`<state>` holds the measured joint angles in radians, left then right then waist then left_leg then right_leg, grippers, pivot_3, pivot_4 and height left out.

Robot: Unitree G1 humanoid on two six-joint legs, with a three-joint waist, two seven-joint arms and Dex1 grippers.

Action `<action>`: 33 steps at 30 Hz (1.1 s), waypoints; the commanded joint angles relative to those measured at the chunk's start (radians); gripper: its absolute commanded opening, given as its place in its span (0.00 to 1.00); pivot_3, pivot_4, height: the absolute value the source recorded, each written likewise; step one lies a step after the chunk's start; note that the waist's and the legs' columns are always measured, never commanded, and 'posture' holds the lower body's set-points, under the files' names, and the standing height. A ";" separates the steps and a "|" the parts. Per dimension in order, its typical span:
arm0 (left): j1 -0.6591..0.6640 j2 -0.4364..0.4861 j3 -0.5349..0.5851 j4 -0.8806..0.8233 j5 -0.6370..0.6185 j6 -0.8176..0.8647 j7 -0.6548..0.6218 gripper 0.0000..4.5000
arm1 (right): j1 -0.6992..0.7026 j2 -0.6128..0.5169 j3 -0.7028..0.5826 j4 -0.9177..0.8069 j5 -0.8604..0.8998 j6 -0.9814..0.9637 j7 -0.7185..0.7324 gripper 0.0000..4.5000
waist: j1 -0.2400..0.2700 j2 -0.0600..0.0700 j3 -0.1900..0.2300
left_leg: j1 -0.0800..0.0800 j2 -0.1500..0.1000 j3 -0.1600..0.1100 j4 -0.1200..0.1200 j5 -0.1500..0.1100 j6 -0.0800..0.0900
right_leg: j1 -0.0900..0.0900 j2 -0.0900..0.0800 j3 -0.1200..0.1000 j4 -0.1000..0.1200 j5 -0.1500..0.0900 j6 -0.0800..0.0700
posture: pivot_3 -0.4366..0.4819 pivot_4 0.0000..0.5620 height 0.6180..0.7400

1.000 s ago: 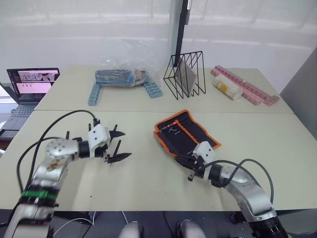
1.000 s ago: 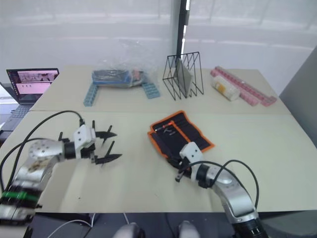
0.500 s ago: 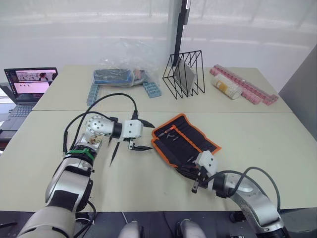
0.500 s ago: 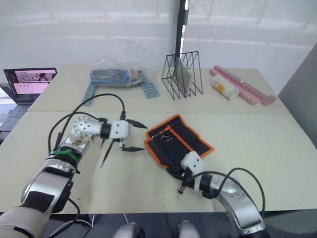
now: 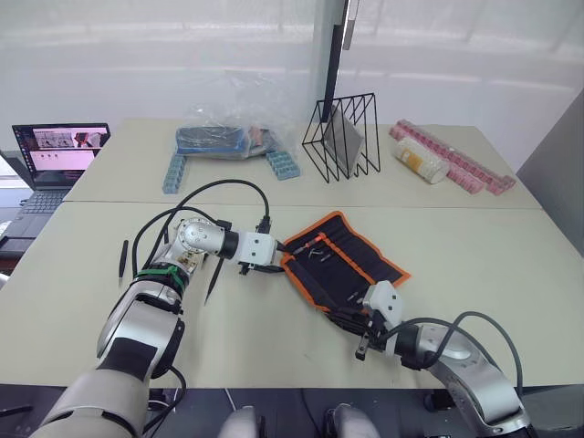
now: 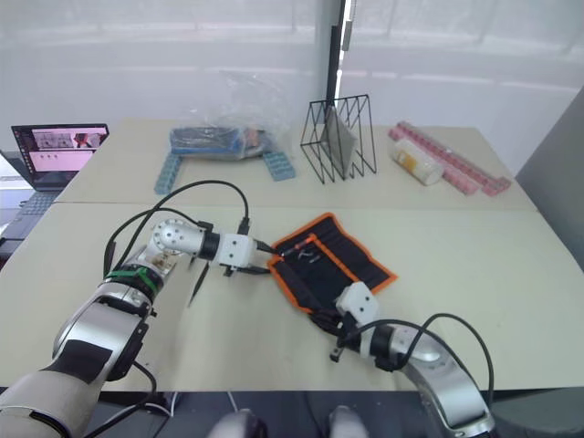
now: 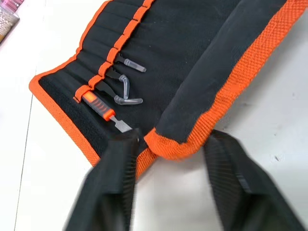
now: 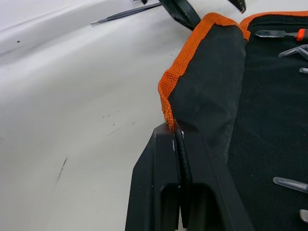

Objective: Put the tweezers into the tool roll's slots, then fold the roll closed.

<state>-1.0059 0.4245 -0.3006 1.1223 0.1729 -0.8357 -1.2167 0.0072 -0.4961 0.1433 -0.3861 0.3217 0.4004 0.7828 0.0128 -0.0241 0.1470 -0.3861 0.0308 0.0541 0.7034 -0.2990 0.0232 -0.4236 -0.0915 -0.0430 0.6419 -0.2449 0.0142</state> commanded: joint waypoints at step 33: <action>0.146 0.105 -0.067 -0.164 0.062 -0.131 0.079 0.00 | -0.032 -0.072 -0.093 -0.173 0.247 0.321 -0.020 0.64 | -0.002 0.000 0.000 | 0.002 0.001 0.000 0.002 0.000 0.000 | 0.001 0.000 0.000 0.004 0.000 0.000 | 0.48 0.27 0.87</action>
<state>-0.8658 0.5123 -0.3575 0.9722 0.2319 -0.9735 -1.1373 -0.0010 -0.5735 0.1095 -0.5126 0.4873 0.6767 0.7705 0.0111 -0.0241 0.1469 -0.3843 0.0315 0.0533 0.7059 -0.2991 0.0232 -0.4227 -0.0913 -0.0424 0.6459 -0.2448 0.0142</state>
